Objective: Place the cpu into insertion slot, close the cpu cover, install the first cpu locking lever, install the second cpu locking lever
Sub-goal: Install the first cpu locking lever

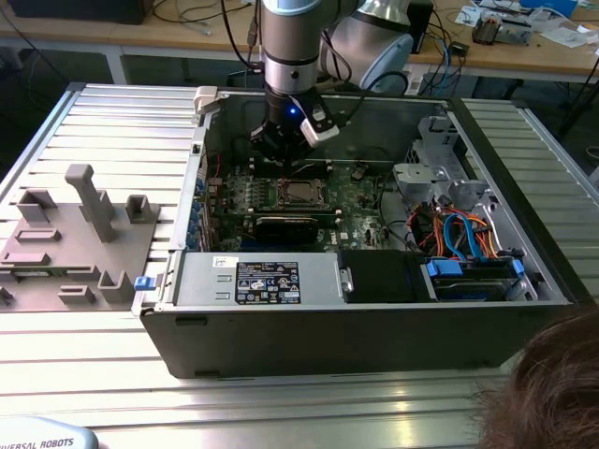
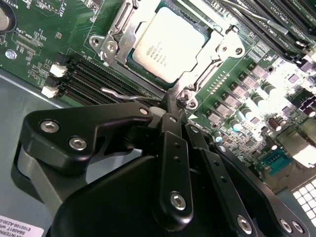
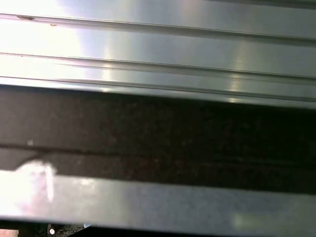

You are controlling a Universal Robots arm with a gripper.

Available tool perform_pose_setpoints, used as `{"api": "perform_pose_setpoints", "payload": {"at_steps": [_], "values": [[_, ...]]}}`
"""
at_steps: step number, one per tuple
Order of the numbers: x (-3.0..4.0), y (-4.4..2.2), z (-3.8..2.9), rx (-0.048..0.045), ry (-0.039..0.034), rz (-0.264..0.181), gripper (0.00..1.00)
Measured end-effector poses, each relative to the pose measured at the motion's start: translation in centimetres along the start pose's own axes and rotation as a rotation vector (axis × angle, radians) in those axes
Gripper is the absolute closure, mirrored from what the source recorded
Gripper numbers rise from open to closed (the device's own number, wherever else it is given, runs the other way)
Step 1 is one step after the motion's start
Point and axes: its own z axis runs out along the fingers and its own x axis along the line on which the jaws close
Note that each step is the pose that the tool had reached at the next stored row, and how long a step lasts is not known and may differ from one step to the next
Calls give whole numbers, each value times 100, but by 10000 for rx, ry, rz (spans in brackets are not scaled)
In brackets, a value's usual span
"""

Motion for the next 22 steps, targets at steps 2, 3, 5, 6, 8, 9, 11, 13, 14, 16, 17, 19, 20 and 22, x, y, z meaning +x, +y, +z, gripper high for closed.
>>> {"api": "perform_pose_setpoints", "payload": {"at_steps": [2, 3, 5, 6, 8, 9, 11, 13, 14, 16, 17, 19, 20, 22], "values": [[-8, -1, 3, 0, 0, 0, 89], [-12, -1, 4, 0, 0, 0, 89], [-29, -1, 8, -1, -1, 0, 89], [-33, -1, 8, 0, 0, 0, 89], [-43, -1, 11, 0, -1, 0, 89], [-48, 0, 13, 0, 0, 0, 89], [-60, 1, 16, 0, 0, 0, 89], [-70, 1, 19, 1, 1, 0, 89], [-78, 2, 22, 1, 1, 0, 89], [-90, 2, 27, 0, 0, 0, 89], [-95, 2, 28, 0, 0, 0, 89], [-110, 2, 33, 2, 2, -1, 89], [-123, 1, 38, 2, 1, 0, 89], [-146, 0, 47, 1, 0, 0, 89]]}}
